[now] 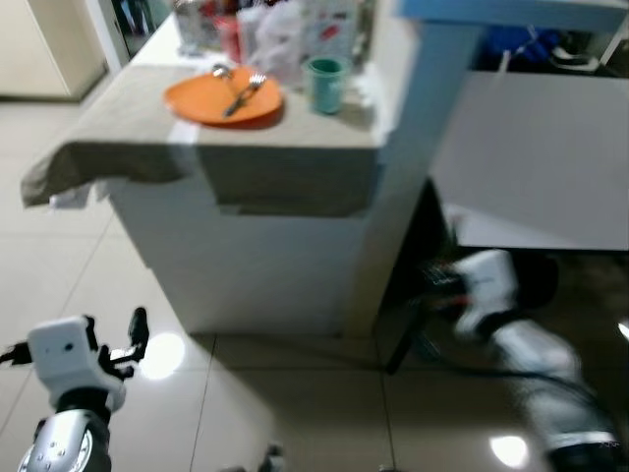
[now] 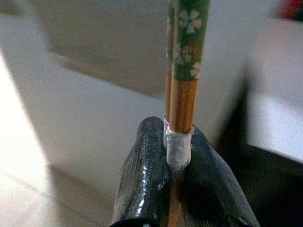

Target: Setting the table

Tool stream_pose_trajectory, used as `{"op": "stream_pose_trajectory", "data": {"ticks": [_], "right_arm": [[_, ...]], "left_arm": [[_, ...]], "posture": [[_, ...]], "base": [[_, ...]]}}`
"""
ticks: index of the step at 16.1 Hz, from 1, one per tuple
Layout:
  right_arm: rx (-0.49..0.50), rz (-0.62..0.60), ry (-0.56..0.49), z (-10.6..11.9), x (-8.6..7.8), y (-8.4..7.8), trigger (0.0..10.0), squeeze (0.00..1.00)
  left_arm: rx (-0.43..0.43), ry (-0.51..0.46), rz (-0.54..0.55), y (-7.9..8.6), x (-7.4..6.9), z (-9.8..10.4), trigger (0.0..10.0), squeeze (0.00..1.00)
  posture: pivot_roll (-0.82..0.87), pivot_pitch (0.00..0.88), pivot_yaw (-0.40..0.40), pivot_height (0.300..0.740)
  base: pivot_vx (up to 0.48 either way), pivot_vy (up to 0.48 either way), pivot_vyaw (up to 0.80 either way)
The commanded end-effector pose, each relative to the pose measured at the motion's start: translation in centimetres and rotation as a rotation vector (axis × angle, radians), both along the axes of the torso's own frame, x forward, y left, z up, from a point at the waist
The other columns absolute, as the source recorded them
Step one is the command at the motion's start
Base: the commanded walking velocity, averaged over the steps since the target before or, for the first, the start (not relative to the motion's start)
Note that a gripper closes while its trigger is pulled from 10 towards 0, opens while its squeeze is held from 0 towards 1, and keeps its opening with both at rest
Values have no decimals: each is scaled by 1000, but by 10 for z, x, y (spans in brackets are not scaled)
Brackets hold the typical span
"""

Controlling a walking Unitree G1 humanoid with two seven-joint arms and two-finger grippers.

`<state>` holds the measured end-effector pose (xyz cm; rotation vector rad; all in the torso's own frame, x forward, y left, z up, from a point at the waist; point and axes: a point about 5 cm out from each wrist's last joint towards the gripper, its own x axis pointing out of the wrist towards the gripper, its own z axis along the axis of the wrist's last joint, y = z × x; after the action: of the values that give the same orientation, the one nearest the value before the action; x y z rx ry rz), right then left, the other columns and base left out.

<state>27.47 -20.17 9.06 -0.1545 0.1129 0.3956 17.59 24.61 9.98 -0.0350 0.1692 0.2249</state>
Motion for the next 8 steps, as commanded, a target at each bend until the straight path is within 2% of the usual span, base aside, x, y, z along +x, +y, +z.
{"op": "stream_pose_trajectory", "data": {"ticks": [1,3,8], "right_arm": [[22,34,-18,7,8,9,10000,0],[18,72,-10,8,10,14,10000,0],[43,81,12,-2,8,20,10000,0]], "left_arm": [[23,-18,-23,2,2,8,10000,0],[25,-18,-24,8,8,9,10000,0],[49,-22,-93,4,22,16,10000,0]], "posture": [[-61,87,-7,740],[-59,83,-7,740],[-64,83,5,740]], "base": [[266,-394,0],[276,-390,0],[331,-343,0]]}}
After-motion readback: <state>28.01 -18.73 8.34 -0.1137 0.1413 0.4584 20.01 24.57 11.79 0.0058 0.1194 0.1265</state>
